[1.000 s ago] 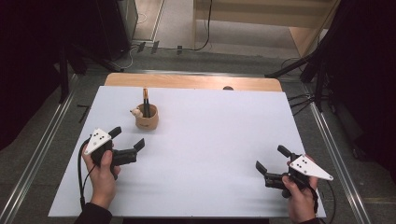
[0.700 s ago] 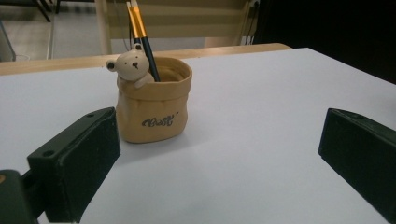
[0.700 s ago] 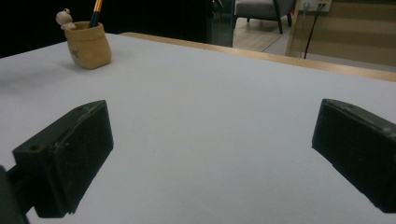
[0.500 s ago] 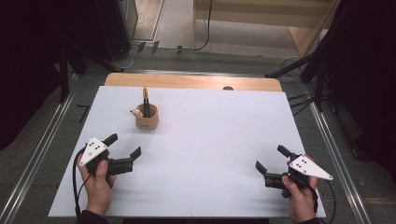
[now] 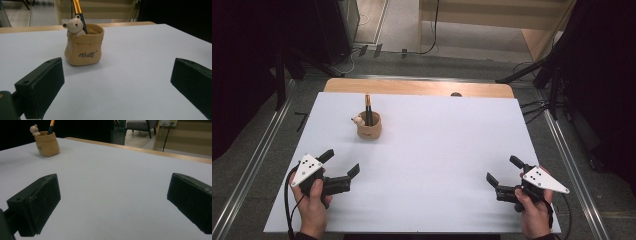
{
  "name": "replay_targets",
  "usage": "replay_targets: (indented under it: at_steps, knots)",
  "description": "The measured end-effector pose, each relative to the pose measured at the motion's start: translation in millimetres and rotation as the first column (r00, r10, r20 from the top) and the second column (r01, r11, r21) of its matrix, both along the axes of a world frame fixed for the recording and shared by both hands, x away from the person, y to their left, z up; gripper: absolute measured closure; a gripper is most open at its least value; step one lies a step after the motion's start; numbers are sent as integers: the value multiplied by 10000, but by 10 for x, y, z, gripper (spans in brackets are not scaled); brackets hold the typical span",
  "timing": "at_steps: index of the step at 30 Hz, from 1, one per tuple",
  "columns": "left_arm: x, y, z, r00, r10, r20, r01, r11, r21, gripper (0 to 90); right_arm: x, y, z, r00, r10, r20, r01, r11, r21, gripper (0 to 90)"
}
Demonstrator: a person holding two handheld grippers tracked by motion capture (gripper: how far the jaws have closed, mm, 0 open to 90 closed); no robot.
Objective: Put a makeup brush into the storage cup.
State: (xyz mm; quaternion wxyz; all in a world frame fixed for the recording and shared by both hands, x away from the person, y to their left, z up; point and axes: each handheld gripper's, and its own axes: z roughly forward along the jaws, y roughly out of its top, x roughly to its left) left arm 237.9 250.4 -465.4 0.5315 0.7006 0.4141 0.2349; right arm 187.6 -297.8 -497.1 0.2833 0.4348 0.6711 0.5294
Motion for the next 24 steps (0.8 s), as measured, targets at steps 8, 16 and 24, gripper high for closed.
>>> replay_targets:
  at_steps: [8,16,24]
  knots:
    - [-75,84,6,9999,102,21,-102,9999,-40,0,3,0,-5,10000,-27,-43,27,10000,29,0]
    - [-138,138,19,9999,114,81,-115,9999,45,0,3,-1,-9,10000,-41,-48,41,10000,-1,0]
    - [-189,209,13,9998,206,58,-207,9994,262,0,7,-8,-14,10000,-58,-49,58,10000,-7,0]
